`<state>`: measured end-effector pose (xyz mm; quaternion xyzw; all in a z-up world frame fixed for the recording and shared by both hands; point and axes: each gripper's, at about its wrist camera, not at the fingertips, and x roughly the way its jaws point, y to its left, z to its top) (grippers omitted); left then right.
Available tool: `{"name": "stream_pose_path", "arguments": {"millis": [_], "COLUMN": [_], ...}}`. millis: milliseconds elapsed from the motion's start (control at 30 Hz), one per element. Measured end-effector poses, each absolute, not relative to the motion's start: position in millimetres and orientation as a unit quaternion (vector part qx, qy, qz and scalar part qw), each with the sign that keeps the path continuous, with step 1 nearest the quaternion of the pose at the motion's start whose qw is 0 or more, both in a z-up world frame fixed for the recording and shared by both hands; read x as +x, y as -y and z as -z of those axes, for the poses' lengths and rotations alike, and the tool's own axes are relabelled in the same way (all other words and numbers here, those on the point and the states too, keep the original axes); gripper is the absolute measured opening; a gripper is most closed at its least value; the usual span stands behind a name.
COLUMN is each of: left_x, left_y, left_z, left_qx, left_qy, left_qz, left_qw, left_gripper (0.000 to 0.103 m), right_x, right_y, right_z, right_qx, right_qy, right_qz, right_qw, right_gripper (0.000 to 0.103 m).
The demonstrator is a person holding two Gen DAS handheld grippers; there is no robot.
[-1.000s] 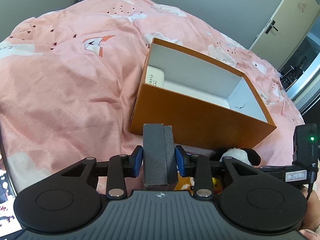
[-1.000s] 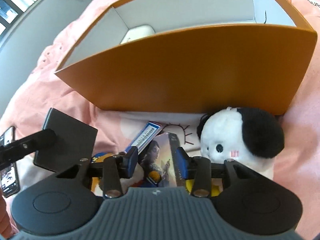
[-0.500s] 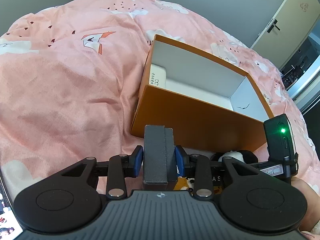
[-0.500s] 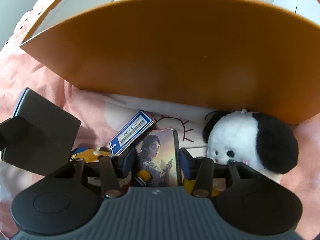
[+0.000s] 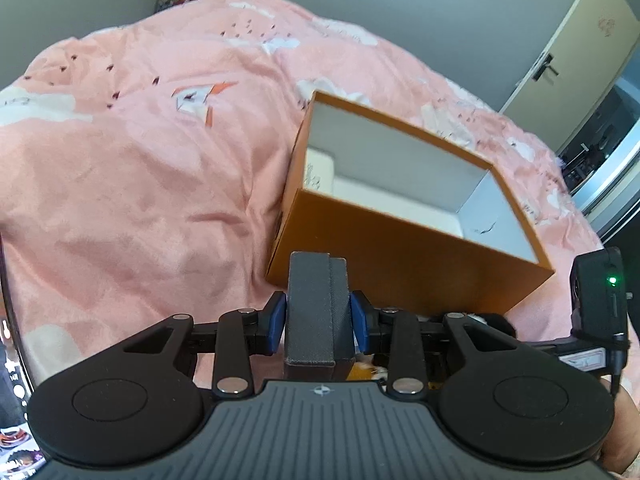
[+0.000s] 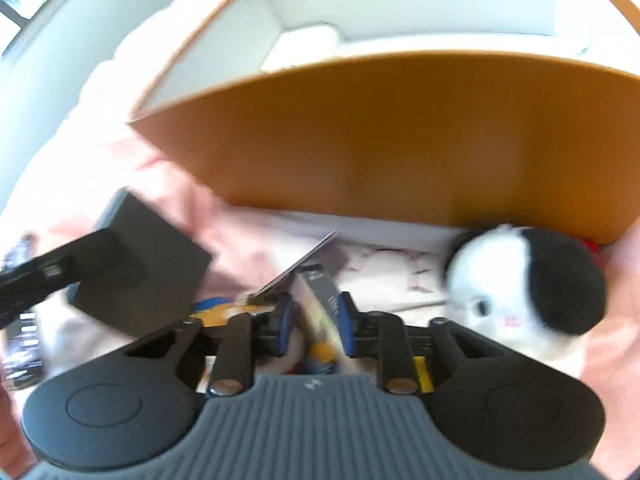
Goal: Organize objects
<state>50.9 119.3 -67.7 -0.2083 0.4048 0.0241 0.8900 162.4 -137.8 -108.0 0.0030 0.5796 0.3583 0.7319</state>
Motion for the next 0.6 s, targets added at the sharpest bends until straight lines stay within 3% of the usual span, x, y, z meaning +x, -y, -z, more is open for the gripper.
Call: {"name": "stream_pose_path", "arguments": {"millis": [33, 67, 467, 533, 567, 600], "left_x": [50.8, 50.9, 62.2, 63.0, 62.1, 61.3], "left_y": [-118.4, -117.0, -99.0, -96.5, -96.6, -97.3], "left_z": [66.0, 65.2, 76.8, 84.9, 87.8, 89.3], "left_qx": [-0.208, -0.208, -0.166, -0.16, -0.162, -0.165], "left_qy": [-0.403, -0.402, -0.437, -0.46, -0.464, -0.465], "left_qz": [-0.02, -0.016, 0.005, -0.001, -0.002, 0.0], "left_qw": [0.891, 0.892, 0.884, 0.873, 0.871, 0.87], "left_gripper": [0.039, 0.039, 0.038, 0.038, 0.038, 0.038], "right_x": [162.0, 161.4, 161.7, 168.5, 171.0, 174.2], "right_y": [138.7, 139.4, 150.4, 145.0, 144.7, 145.3], "right_z": [106.7, 108.3, 102.0, 96.8, 93.8, 92.9], "right_qx": [0.016, 0.034, -0.031, -0.066, -0.083, -0.099], "right_qy": [-0.586, -0.596, -0.586, -0.579, -0.575, -0.569], "right_qz": [-0.376, -0.389, -0.417, -0.42, -0.419, -0.42], "right_qw": [0.718, 0.702, 0.694, 0.695, 0.698, 0.7], "right_gripper": [0.004, 0.002, 0.004, 0.016, 0.035, 0.045]}}
